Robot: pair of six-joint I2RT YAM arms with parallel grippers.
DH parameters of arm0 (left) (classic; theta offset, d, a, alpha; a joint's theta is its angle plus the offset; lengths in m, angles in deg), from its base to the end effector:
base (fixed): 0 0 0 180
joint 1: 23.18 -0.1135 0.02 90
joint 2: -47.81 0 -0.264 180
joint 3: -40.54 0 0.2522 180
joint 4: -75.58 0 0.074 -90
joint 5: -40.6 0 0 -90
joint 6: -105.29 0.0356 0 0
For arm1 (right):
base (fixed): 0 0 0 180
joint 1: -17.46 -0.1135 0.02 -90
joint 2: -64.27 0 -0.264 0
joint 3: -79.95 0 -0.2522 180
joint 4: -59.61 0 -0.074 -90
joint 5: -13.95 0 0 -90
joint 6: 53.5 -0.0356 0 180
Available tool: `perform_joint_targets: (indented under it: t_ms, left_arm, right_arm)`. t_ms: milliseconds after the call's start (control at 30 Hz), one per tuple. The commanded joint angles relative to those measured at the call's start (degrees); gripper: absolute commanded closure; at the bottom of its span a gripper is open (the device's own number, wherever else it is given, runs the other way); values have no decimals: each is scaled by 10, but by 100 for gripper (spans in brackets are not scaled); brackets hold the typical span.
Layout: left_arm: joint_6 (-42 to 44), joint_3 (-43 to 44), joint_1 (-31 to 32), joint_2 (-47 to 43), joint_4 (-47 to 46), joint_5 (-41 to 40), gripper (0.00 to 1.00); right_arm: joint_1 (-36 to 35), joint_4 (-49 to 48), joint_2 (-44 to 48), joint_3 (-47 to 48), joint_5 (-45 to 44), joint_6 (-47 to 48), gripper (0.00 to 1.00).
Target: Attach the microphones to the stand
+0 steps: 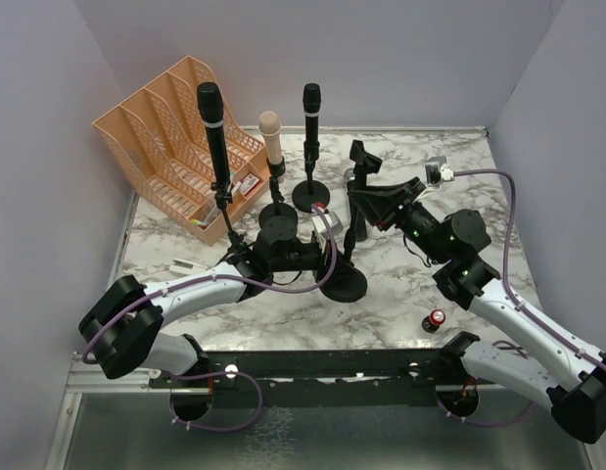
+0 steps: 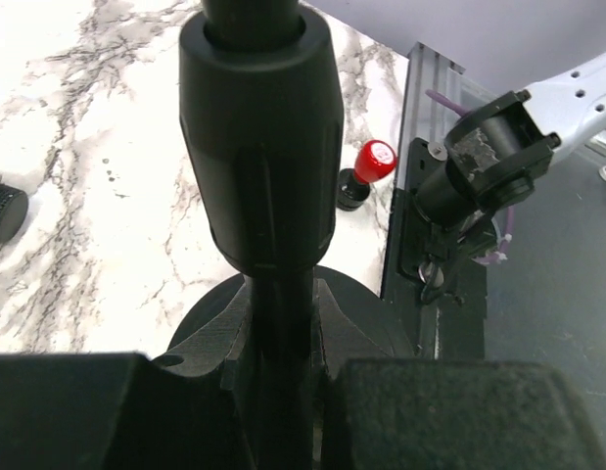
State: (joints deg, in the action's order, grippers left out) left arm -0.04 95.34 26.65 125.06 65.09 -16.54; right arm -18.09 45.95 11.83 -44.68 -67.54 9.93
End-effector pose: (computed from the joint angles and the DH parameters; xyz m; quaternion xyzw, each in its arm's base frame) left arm 0.1765 -0.2390 0.2531 0.3910 0.6589 -0.5103 0.3905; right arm 0.1724 0.1296 0.3668 -0.1060 0.5896 0.4505 0.6620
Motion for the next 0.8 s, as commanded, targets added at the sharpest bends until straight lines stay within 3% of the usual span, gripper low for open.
perform_joint_targets:
  t_ms: [0,267,367,467,567,767]
  left_arm:
    - [25,-1,6,17,25,-1,100]
    - [25,10,6,30,34,-16,100]
    - [22,14,6,27,34,-27,100]
    - [13,18,6,25,32,-45,100]
    - [-3,21,6,21,23,-67,100]
    - [-7,28,6,16,18,-67,100]
  right_arm:
    - [7,-18,-2,61,-145,6,87]
    - [7,15,18,39,-127,11,81]
    - [7,59,27,24,-135,5,73]
    - [7,117,37,14,-135,-8,55]
    - [7,130,62,-22,-97,-14,44]
    - [7,89,126,-112,15,-7,37]
